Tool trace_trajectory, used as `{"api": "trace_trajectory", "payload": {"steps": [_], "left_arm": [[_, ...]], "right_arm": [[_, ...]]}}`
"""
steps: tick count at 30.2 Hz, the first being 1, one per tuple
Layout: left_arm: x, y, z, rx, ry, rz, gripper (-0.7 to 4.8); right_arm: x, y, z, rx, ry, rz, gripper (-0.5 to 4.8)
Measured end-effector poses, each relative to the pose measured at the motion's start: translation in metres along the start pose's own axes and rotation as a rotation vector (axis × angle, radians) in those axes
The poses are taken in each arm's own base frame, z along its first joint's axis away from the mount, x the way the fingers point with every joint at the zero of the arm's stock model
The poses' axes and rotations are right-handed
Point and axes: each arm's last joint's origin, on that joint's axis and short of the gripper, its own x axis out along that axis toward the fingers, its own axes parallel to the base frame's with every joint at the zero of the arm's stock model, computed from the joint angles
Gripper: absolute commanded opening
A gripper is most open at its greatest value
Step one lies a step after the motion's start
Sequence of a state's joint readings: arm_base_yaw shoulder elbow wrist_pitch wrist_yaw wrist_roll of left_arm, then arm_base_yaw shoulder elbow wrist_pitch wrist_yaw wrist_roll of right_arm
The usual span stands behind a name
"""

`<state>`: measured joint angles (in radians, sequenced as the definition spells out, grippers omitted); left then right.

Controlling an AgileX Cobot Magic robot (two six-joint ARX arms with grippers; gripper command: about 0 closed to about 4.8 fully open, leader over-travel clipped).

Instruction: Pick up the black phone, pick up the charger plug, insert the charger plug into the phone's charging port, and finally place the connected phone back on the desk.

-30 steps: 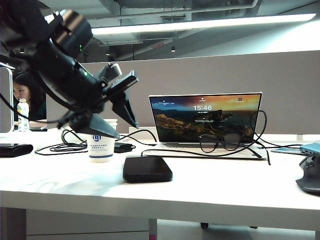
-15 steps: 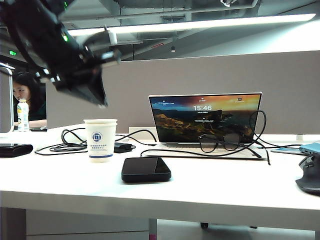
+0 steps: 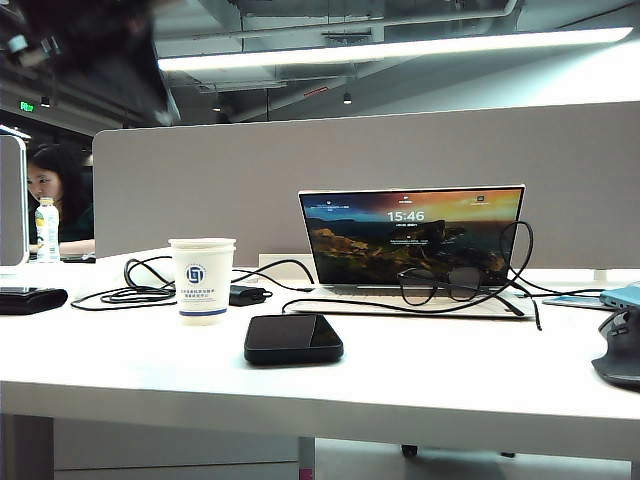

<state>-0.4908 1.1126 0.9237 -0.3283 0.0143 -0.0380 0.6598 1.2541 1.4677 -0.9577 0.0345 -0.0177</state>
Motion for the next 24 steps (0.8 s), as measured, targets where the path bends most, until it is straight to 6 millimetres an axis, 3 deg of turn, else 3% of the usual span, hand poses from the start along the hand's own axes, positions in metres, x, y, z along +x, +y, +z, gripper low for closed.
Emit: {"api": "trace_trajectory", "payload": {"steps": [5, 9, 20, 24], "left_arm": [[-0.041, -0.001, 0.007, 0.003, -0.133, -0.007, -0.06], [-0.063, 0.0, -0.006, 0.001, -0.183, 0.025, -0.06], [-0.089, 0.002, -0.064, -0.001, -0.237, 0.042, -0.06], [-0.085, 0.003, -0.089, -0.004, -0.246, 0.043, -0.06]], "right_arm": [[-0.018, -0.004, -0.003, -0.072, -0.048, -0.055, -0.07], [-0.028, -0.005, -0.017, -0.08, -0.095, -0.061, -0.07], [-0.021, -0.001, -0.101, -0.077, -0.237, -0.038, -0.06], [-0.013, 0.0, -0.132, -0.077, -0.323, -0.025, -0.06]]}}
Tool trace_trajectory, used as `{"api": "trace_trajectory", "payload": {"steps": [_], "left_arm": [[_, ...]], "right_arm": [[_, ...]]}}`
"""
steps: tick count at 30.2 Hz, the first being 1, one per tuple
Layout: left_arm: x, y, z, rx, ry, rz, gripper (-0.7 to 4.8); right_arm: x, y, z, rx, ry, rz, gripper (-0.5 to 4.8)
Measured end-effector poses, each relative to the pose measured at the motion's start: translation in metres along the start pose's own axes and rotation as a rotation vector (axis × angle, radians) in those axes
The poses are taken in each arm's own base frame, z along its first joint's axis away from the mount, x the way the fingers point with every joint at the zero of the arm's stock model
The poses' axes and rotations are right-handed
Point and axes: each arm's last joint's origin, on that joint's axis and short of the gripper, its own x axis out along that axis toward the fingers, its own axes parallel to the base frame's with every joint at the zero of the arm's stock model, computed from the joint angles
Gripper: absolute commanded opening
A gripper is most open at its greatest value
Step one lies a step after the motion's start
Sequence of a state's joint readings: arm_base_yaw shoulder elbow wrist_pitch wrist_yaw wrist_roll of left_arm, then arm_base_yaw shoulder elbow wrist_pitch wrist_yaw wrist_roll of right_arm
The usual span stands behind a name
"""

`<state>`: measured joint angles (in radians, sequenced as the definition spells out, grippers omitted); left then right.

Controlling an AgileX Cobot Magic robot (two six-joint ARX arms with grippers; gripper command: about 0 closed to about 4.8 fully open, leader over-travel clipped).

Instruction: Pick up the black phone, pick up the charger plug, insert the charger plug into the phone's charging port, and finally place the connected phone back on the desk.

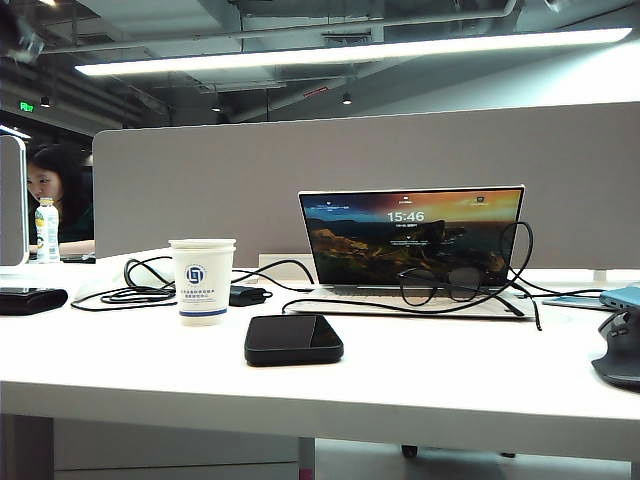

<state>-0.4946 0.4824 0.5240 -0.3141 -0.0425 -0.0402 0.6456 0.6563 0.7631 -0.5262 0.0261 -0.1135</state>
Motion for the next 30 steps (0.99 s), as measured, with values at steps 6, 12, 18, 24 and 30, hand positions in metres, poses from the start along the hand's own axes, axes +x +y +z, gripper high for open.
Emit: {"api": "trace_trajectory", "payload": {"steps": [6, 12, 18, 24, 30], "left_arm": [[0.0, 0.001, -0.03, -0.017, -0.062, -0.003, -0.06], [0.002, 0.002, -0.047, -0.023, -0.129, -0.004, -0.06], [0.007, 0.002, -0.054, -0.013, -0.194, -0.005, -0.06], [0.01, 0.003, -0.059, -0.018, -0.265, 0.026, -0.06], [0.012, 0.003, -0.062, -0.028, -0.274, 0.024, -0.06]], "right_arm": [[0.002, 0.005, -0.044, 0.002, -0.063, -0.023, -0.06], [0.007, 0.007, -0.07, 0.003, -0.05, -0.051, -0.06], [0.009, 0.009, -0.079, 0.009, -0.029, -0.027, -0.06], [0.009, 0.009, -0.079, 0.009, -0.028, -0.027, -0.06], [0.009, 0.009, -0.079, 0.009, -0.028, -0.027, -0.06]]}}
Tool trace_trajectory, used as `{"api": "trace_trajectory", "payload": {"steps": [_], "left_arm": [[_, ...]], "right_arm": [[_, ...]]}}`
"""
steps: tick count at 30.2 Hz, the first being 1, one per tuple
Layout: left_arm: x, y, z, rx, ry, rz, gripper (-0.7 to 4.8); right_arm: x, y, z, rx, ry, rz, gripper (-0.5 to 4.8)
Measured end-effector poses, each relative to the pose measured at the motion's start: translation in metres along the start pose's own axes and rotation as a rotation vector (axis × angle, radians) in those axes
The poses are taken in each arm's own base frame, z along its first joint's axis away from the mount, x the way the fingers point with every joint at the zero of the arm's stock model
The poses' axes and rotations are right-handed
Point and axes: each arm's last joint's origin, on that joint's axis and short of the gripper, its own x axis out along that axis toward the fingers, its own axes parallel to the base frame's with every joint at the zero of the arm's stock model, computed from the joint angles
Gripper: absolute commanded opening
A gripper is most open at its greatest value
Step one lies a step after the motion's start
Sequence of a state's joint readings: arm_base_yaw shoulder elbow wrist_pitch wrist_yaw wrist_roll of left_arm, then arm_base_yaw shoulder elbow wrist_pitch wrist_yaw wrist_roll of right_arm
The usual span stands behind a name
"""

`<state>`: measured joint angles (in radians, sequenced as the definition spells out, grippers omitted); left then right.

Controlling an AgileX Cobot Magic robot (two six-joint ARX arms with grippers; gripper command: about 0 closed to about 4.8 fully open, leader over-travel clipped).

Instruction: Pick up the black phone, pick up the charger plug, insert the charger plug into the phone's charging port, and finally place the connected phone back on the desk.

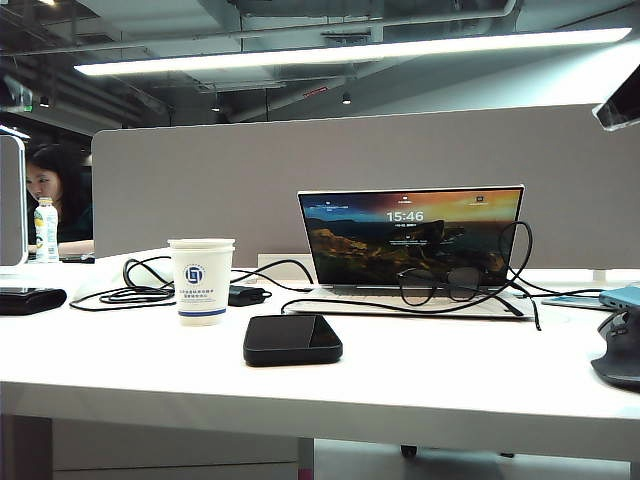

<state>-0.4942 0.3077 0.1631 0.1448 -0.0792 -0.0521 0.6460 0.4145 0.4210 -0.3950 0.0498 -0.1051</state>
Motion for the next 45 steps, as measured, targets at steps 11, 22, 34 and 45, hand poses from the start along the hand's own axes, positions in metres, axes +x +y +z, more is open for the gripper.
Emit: {"api": "trace_trajectory", "payload": {"steps": [11, 22, 34, 45], "left_arm": [[-0.007, 0.007, 0.006, 0.033, -0.067, 0.052, -0.06], [-0.037, 0.041, 0.004, 0.062, -0.106, 0.356, -0.06], [-0.027, 0.049, -0.037, 0.041, -0.029, 0.354, -0.06], [-0.027, 0.049, -0.037, 0.04, -0.038, 0.464, -0.06]], "right_arm": [[0.0, 0.0, 0.0, 0.0, 0.0, 0.0, -0.06], [0.0, 0.0, 0.0, 0.0, -0.002, -0.001, -0.06], [0.0, 0.0, -0.001, 0.0, 0.004, 0.0, -0.06], [0.0, 0.0, -0.001, 0.0, 0.005, 0.0, -0.06]]}}
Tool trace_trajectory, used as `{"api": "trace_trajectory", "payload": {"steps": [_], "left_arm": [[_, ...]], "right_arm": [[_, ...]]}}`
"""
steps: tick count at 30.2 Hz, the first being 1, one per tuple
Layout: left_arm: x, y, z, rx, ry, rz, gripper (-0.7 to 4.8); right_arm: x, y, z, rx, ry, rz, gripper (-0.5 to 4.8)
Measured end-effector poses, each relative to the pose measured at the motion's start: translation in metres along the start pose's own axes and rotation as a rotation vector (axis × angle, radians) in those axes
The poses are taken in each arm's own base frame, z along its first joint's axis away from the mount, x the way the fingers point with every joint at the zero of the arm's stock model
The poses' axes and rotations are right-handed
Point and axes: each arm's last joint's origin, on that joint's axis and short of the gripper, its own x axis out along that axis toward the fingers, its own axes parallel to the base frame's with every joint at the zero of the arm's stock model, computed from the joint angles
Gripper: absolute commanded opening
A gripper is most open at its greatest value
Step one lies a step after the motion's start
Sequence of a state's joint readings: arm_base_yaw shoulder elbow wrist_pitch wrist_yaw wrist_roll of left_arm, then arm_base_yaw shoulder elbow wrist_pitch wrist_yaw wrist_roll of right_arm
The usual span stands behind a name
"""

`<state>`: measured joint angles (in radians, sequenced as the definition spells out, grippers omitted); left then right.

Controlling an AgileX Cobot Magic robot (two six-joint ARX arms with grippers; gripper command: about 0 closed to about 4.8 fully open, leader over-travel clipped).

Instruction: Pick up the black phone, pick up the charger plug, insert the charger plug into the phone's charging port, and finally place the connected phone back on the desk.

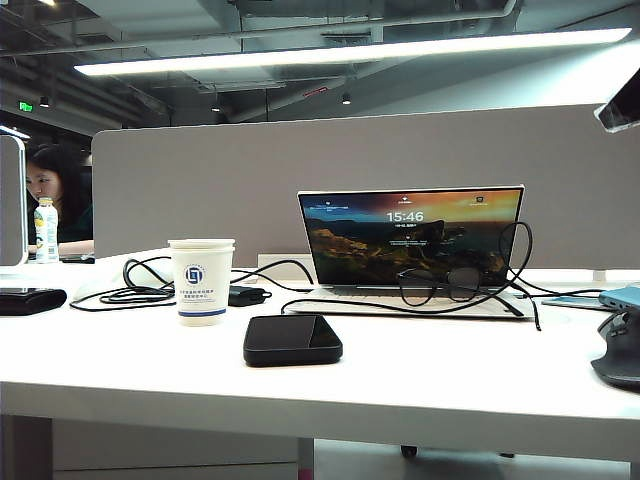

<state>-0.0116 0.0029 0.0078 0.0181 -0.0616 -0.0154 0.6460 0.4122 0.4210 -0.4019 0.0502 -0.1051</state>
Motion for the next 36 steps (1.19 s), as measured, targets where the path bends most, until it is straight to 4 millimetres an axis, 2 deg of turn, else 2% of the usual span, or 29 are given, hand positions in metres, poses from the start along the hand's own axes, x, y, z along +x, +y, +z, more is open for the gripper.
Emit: {"api": "trace_trajectory", "payload": {"steps": [19, 23, 36], "left_arm": [[-0.0001, -0.0006, -0.0043, 0.087, 0.044, -0.033, -0.06], [-0.0001, -0.0007, -0.0036, 0.092, 0.036, -0.033, 0.19], [-0.0001, -0.0001, -0.0039, 0.093, 0.04, -0.013, 0.18]], "right_arm": [[0.0001, 0.0, 0.0, 0.0, 0.0, 0.0, -0.06], [0.0001, 0.0, 0.0, 0.0, 0.0, 0.0, -0.06], [0.0, 0.0, 0.0, 0.0, 0.0, 0.0, -0.06]]}}
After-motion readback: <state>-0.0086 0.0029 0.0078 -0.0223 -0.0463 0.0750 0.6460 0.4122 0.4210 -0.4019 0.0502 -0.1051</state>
